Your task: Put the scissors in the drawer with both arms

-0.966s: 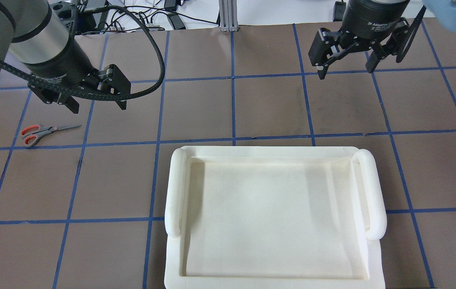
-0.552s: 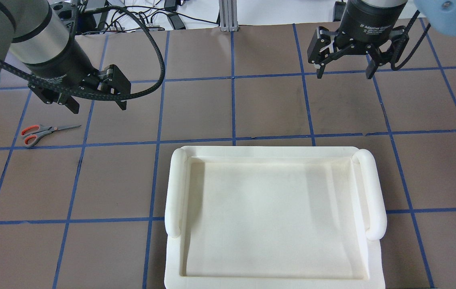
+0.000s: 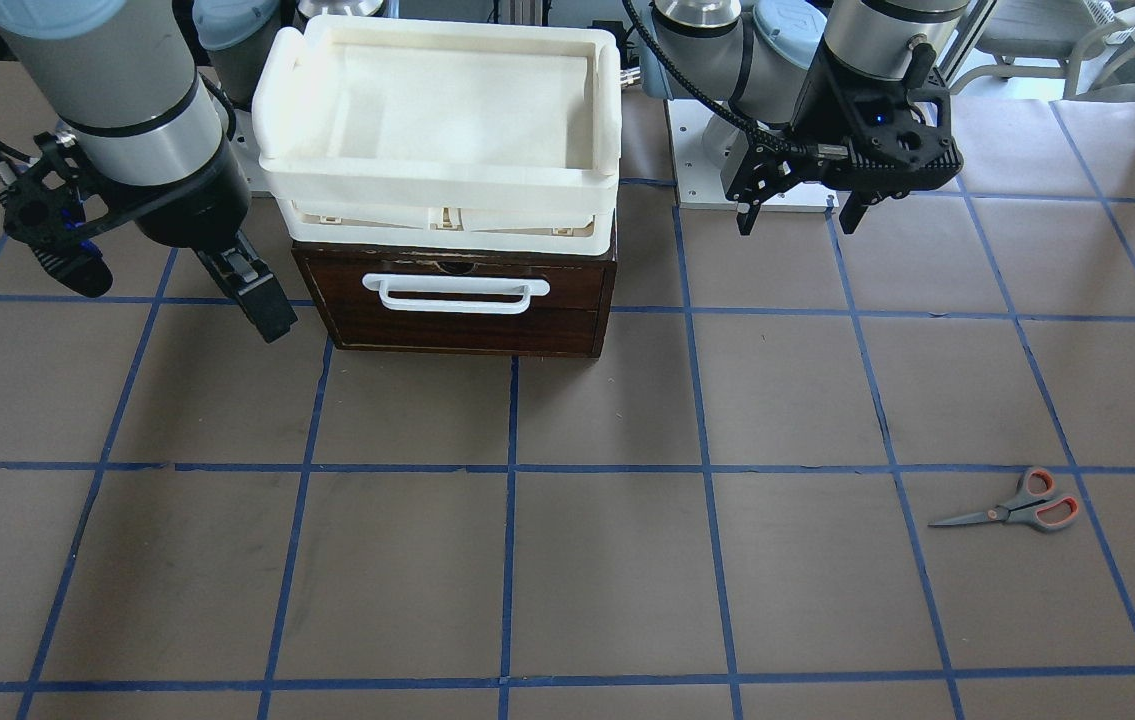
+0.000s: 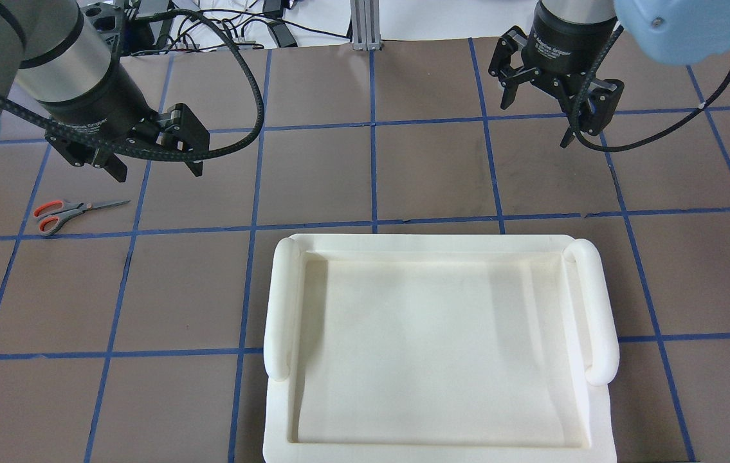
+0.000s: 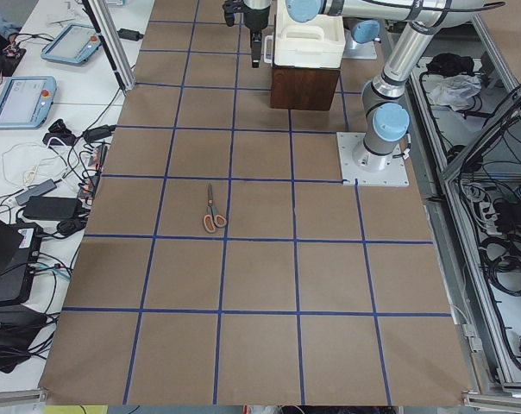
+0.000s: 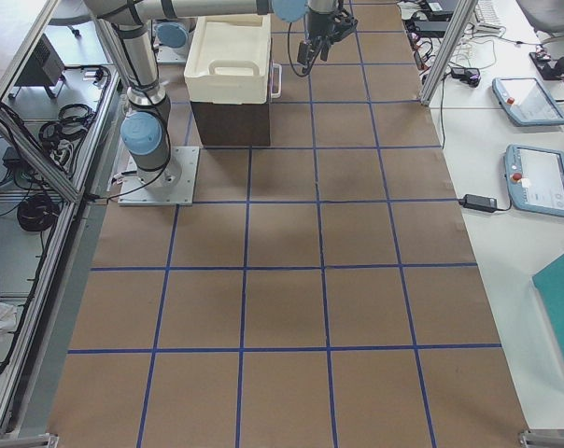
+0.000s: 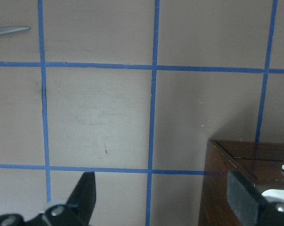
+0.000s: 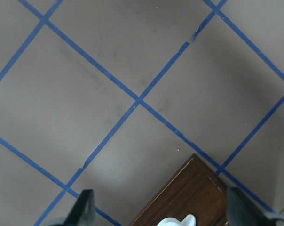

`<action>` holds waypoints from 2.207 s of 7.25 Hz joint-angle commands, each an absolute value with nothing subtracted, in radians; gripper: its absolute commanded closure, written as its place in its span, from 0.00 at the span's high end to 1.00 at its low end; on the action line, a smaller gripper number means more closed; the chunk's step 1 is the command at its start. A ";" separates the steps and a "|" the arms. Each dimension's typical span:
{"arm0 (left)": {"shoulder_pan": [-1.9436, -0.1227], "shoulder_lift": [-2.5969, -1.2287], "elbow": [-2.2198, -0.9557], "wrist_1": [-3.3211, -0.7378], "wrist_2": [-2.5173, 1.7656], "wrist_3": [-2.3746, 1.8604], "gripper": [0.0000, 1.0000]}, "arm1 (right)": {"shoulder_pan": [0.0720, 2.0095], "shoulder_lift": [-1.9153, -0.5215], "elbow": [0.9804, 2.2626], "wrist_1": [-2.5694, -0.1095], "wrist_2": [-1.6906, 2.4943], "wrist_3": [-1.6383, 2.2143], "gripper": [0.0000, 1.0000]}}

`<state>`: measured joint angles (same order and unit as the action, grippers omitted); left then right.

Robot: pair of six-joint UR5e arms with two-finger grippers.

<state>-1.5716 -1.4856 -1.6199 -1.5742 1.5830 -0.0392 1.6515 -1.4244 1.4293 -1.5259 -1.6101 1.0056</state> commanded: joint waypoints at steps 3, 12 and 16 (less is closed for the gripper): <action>-1.566 -1.483 -1.629 -1.572 1.569 0.052 1.00 | 1.797 -1.296 1.427 -1.594 -1.608 1.412 1.00; -1.512 -1.489 -1.565 -1.410 1.529 0.129 1.00 | 1.875 -1.171 1.433 -1.568 -1.450 1.838 1.00; -1.506 -1.494 -1.647 -1.468 1.433 0.164 1.00 | 1.875 -1.166 1.433 -1.477 -1.465 1.835 1.00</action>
